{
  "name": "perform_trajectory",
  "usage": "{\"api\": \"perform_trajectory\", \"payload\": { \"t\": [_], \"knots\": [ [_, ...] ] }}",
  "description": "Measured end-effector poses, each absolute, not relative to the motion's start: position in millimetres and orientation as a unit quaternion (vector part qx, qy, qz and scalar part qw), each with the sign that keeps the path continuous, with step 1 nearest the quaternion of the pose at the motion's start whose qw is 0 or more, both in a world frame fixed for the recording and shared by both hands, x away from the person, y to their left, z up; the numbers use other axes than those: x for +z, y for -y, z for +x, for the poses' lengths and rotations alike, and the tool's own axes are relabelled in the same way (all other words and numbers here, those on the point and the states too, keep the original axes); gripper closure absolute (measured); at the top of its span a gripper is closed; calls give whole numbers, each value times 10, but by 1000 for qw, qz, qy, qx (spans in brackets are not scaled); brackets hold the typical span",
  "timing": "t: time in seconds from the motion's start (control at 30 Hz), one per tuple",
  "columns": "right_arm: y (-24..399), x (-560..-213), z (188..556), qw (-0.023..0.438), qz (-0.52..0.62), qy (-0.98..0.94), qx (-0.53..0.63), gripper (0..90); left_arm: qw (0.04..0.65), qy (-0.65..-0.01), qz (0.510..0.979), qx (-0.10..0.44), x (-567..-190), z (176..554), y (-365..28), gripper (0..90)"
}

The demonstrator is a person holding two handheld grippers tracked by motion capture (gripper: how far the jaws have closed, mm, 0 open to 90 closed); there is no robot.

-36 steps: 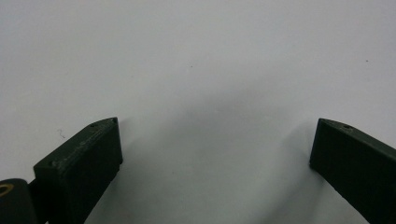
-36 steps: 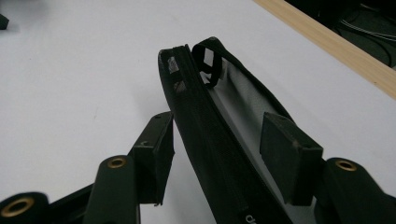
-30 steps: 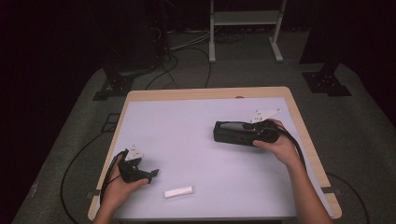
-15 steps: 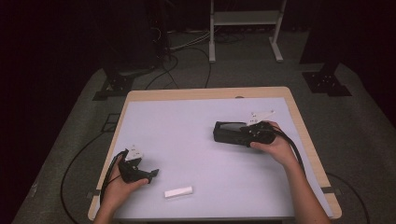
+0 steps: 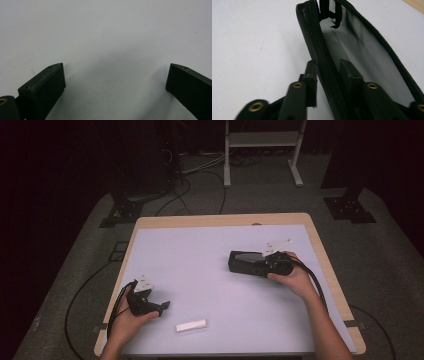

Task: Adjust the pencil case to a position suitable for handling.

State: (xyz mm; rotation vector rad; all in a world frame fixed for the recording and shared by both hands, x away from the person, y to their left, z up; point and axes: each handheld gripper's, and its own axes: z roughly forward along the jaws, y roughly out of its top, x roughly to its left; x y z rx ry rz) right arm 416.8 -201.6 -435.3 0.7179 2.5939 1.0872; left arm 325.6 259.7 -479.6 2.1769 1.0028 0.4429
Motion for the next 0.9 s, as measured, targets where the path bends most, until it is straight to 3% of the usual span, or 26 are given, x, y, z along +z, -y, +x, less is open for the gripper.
{"api": "perform_trajectory", "payload": {
  "t": [0.1,0.3,0.9],
  "knots": [
    [2024,-4345,4164,115,247,-887,373,782,345,-386,838,171,-4795,3256,-2597,15],
    [2041,-4328,4158,107,251,-887,372,865,344,-386,839,171,-4795,3256,-2598,15],
    [2103,-4197,4048,84,256,-882,386,875,345,-386,838,171,-4795,3255,-2597,15]
  ]
}}
